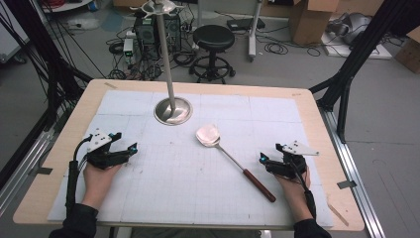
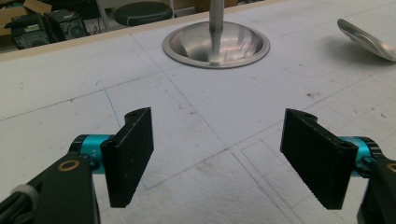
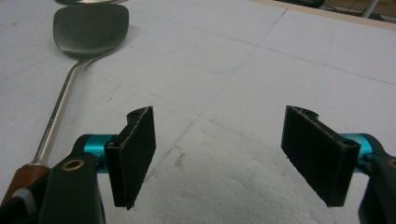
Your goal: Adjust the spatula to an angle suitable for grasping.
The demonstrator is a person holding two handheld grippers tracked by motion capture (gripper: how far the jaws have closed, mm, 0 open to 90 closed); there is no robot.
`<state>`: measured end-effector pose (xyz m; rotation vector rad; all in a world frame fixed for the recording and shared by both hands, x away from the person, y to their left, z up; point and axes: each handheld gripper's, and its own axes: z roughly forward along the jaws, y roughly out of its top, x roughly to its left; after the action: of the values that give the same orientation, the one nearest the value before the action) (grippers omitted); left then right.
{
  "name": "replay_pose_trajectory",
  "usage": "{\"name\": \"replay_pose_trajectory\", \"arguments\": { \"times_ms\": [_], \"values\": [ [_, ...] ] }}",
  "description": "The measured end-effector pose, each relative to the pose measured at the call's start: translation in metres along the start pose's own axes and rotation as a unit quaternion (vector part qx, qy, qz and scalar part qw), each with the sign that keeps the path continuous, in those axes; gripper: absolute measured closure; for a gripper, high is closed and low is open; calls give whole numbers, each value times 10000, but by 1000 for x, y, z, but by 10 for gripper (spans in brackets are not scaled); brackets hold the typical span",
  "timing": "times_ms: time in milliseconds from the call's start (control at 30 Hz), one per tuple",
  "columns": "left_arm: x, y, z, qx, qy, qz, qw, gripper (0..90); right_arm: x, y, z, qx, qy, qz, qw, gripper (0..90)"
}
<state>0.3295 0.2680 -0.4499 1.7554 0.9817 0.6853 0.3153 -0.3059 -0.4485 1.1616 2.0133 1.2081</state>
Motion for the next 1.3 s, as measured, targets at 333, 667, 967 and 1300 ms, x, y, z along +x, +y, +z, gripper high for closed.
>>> {"name": "replay_pose_trajectory", "arguments": {
  "times_ms": [333, 667, 967, 1300],
  "values": [
    [-1, 0, 0, 17, -2, 70, 10000, 268, 2, 0, 1, 72, -10, -85, 9999, 259],
    [-1, 0, 0, -9, -10, 53, 10000, 271, 2, 1, 1, 96, -16, -71, 9999, 259],
    [-1, 0, 0, -12, -11, 38, 10000, 271, 1, 1, 1, 94, -14, -66, 9999, 259],
    [-1, 0, 0, 14, -5, 86, 10000, 271, -3, -1, -3, -165, 34, 148, 9997, 254]
  ]
}}
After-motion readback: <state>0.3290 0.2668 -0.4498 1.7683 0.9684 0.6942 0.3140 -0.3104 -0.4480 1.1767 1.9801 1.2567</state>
